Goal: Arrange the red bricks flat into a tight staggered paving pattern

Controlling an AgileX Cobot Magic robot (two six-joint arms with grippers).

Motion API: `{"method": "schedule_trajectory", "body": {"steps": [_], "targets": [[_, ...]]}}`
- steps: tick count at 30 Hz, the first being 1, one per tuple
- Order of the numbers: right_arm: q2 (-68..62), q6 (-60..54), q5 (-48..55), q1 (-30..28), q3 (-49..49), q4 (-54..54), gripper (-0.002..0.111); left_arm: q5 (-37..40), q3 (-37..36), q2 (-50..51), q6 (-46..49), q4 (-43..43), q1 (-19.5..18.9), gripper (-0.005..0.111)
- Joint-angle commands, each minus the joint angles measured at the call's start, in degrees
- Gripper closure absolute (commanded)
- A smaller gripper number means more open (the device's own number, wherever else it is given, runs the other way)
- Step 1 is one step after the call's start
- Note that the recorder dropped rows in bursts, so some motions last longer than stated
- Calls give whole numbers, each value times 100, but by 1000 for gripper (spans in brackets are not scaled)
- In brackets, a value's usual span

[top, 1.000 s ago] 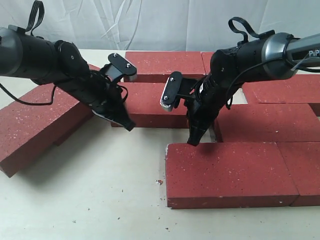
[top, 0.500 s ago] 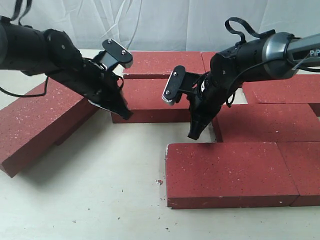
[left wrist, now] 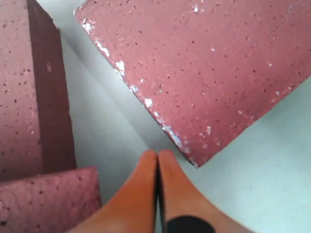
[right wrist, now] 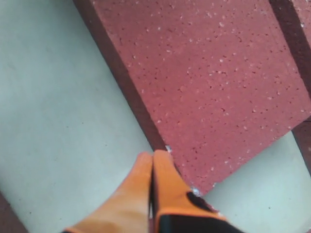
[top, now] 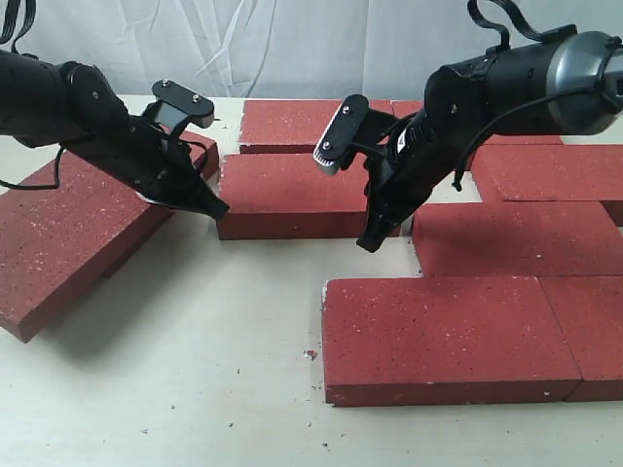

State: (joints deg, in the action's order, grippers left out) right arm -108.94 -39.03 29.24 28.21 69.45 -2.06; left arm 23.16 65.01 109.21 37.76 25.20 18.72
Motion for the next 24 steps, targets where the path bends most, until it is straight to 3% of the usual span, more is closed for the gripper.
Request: {"method": "schedule_trajectory", "body": {"steps": [1, 15, 24], "targets": [[-32, 7, -137, -14, 3, 17, 109, -87, 56, 6, -9, 85, -22, 107], [253, 17, 88, -14, 3, -124, 109, -330, 202, 162, 167, 98, -22, 107], [253, 29, 69, -14, 3, -123, 109, -330, 407, 502, 188, -121, 325, 107]]}}
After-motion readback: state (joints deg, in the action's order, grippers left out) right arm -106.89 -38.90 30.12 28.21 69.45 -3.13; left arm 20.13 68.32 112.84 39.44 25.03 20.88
